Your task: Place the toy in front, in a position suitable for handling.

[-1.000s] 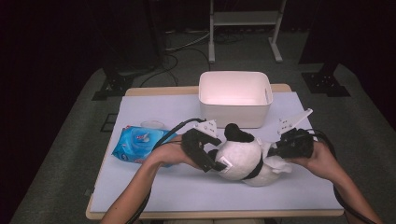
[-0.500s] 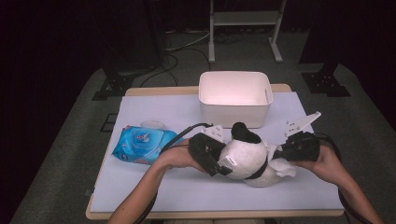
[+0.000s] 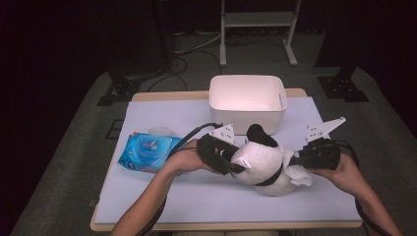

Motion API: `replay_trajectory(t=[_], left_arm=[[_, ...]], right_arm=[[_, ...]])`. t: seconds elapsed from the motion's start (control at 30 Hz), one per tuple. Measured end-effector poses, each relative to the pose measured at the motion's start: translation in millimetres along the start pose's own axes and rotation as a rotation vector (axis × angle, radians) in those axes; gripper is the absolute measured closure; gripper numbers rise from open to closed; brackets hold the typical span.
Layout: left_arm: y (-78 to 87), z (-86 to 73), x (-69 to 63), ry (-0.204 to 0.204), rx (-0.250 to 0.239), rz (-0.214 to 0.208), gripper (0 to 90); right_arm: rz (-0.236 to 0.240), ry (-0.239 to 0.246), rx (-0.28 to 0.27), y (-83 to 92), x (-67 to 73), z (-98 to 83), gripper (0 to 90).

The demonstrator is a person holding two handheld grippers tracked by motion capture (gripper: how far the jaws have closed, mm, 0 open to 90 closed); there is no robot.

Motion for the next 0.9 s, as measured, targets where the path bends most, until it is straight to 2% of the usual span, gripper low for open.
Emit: replay_trajectory(t=[0.37, 0.7, 0.9], left_arm=[[18.4, 8.9, 1.5, -0.037, 0.038, 0.016, 40.6], [12.8, 12.9, -1.9, -0.051, 0.028, 0.01, 40.2], [11.8, 15.5, -3.5, -0.062, 0.032, 0.009, 40.2]], right_arm=[[0.042, 0.001, -0.045, -6.7, 3.2, 5.6, 85.0], [0.026, 0.013, -0.082, 13.4, 3.7, 20.7, 85.0], [0.01, 0.037, -0.079, 22.8, 7.5, 32.8, 85.0]])
Point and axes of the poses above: each handheld gripper's, and its own axes: y roughly backward along the jaws, z roughly out of its top, x roughly to its left, the point moved 8 cm from there along -y, roughly forward along the jaws, and after that the axes turned 7 degrees about z, right-handed, at the moved point
